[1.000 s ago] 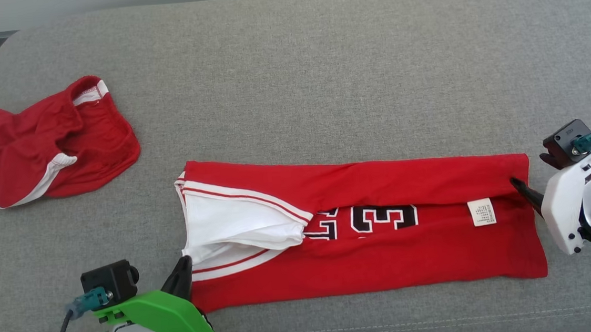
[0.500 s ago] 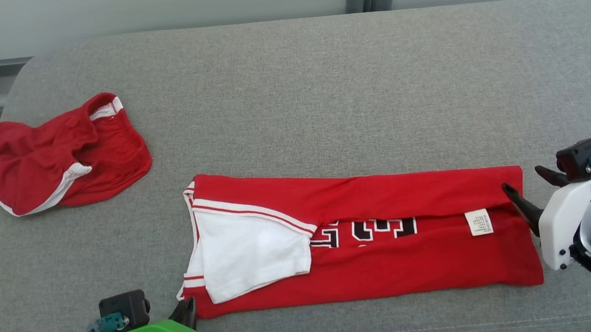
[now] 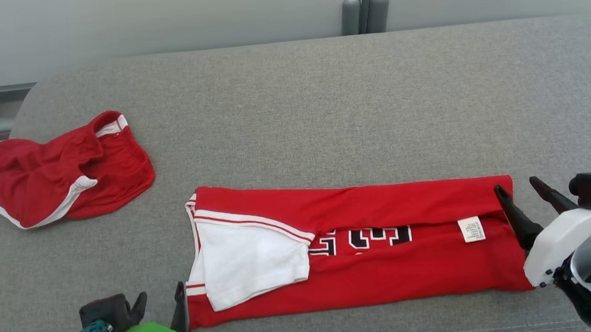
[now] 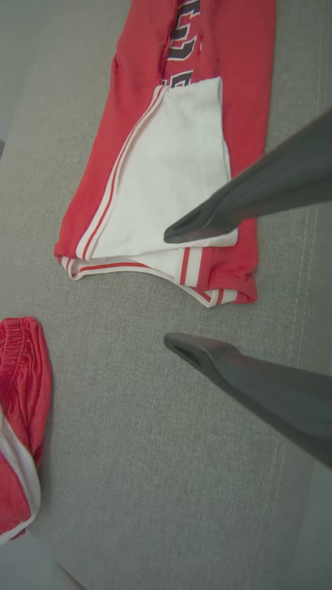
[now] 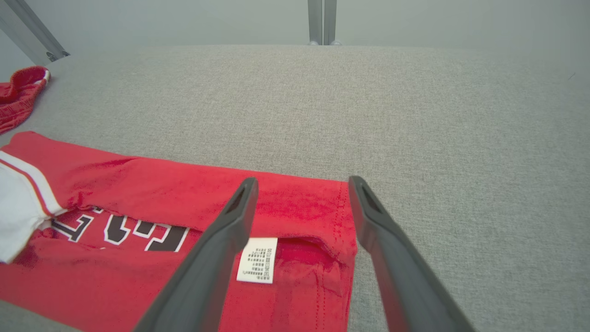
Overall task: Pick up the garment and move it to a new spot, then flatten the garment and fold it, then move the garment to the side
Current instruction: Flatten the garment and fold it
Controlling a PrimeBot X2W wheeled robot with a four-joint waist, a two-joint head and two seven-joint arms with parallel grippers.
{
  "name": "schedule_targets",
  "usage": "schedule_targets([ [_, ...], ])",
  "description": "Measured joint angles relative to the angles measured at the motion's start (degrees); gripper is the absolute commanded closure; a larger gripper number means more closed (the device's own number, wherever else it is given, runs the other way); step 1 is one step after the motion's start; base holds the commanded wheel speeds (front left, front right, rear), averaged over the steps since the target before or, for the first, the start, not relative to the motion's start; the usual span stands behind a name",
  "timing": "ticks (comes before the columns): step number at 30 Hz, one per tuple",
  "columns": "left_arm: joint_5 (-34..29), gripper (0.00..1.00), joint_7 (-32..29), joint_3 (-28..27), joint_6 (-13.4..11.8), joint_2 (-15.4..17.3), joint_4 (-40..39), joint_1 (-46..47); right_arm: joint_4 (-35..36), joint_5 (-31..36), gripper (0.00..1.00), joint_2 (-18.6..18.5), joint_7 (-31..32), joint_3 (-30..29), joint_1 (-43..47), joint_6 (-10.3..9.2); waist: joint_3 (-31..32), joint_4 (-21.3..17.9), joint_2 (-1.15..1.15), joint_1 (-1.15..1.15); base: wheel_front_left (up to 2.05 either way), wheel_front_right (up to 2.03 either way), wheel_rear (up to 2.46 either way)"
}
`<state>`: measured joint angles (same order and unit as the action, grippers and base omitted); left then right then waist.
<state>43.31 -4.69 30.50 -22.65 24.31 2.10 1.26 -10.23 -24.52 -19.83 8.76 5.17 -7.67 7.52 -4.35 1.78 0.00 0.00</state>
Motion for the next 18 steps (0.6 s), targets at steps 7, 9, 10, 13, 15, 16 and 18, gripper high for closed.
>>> schedule_targets([
  [7, -1.9, 0.0, 9.3, -1.2, 2.1, -1.4, 1.1, 0.9, 0.0, 0.7, 0.0, 8.2, -5.9, -4.1, 3.0, -0.01, 2.9, 0.1, 0.0, 0.0, 0.0, 0.0, 0.0],
  [9, -2.3, 0.0, 11.7, -1.3, 2.7, -1.8, 2.2, 1.0, -0.3, 1.3, 0.0, 10.1, -7.3, -5.1, 3.7, -0.01, 3.8, 0.1, 0.0, 0.0, 0.0, 0.0, 0.0],
  [10, -2.4, 0.0, 12.8, -1.5, 3.1, -2.0, 2.7, 1.0, -0.6, 1.5, 0.0, 11.2, -8.0, -5.9, 4.1, -0.01, 4.3, 0.1, 0.0, 0.0, 0.0, 0.0, 0.0],
  [13, -1.8, 0.0, 15.4, -2.4, 4.2, -3.3, 4.2, 1.1, -1.6, 4.1, 0.0, 14.1, -10.1, -10.5, 4.9, -0.04, 5.6, 0.3, 0.0, 0.0, 0.0, 0.0, 0.0],
  [15, -1.3, 0.0, 16.7, -3.1, 4.6, -4.1, 5.1, 1.1, -1.8, 4.2, 0.0, 15.5, -11.1, -12.5, 5.1, -0.04, 6.2, 0.6, 0.0, 0.0, 0.0, 0.0, 0.0],
  [16, -0.6, 0.0, 17.3, -3.9, 5.1, -4.5, 5.4, 1.1, -2.0, 4.1, 0.0, 16.0, -11.2, -12.5, 5.1, -0.04, 6.6, 0.7, 0.0, 0.0, 0.0, 0.0, 0.0],
  [18, -0.3, 0.0, 18.2, -4.8, 5.7, -5.0, 6.2, 1.1, -2.1, 4.3, 0.0, 16.7, -11.4, -12.2, 5.3, -0.03, 7.2, 0.9, 0.0, 0.0, 0.0, 0.0, 0.0],
])
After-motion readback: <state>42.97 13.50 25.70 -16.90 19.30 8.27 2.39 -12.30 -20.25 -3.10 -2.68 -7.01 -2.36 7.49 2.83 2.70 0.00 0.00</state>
